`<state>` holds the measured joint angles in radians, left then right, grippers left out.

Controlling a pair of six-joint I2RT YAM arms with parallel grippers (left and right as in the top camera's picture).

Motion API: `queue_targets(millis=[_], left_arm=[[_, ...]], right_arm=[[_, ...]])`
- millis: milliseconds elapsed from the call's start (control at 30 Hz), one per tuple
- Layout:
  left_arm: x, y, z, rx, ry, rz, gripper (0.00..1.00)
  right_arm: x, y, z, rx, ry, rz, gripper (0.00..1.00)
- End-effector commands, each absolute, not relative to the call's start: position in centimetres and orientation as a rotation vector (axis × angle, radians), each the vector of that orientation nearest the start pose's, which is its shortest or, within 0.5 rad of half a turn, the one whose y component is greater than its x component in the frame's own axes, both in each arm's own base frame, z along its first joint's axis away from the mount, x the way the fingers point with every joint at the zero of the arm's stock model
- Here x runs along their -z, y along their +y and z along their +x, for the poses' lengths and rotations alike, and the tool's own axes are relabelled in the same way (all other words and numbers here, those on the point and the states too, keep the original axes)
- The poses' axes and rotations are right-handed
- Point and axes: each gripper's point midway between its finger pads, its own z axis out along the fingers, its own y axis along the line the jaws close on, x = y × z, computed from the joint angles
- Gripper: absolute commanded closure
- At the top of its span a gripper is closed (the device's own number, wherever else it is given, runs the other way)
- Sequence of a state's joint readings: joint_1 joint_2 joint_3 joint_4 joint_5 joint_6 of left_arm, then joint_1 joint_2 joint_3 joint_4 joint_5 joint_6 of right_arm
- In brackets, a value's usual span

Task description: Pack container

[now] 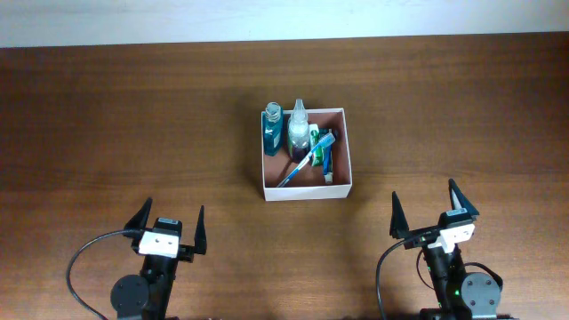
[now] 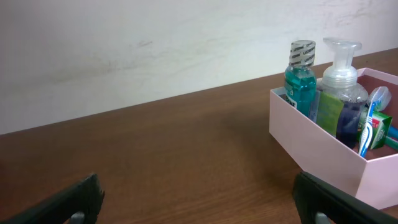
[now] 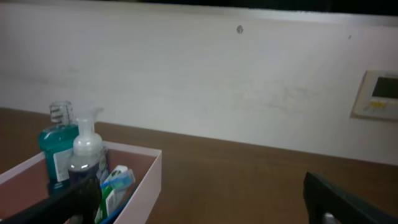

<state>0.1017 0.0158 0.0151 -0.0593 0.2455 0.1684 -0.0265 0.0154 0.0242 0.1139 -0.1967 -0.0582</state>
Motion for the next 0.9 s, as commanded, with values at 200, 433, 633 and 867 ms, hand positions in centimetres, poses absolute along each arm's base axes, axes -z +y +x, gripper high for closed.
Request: queue_targets(millis=[200,433,633,867], left_arm=[[-16.1,-1.4,24.5,-0.027,1.614,0.242,0.01],[-16.1,-1.4,24.5,-0.027,1.614,0.242,0.01],[-16.1,-1.4,24.5,-0.027,1.614,0.242,0.01],[-16.1,-1.4,24.5,-0.027,1.614,0.242,0.01]], right_arm=[[-20.5,1.7,24.3,-0.025,1.441,-0.164,0.01],[-18.1,1.5,24.5,-0.031,1.541,-0.152,0.01],[-16.0,1.5,24.5,-0.043,1.623,-0.148,0.01],[-16.0,1.5,24.5,-0.043,1.623,-0.149,0.01]])
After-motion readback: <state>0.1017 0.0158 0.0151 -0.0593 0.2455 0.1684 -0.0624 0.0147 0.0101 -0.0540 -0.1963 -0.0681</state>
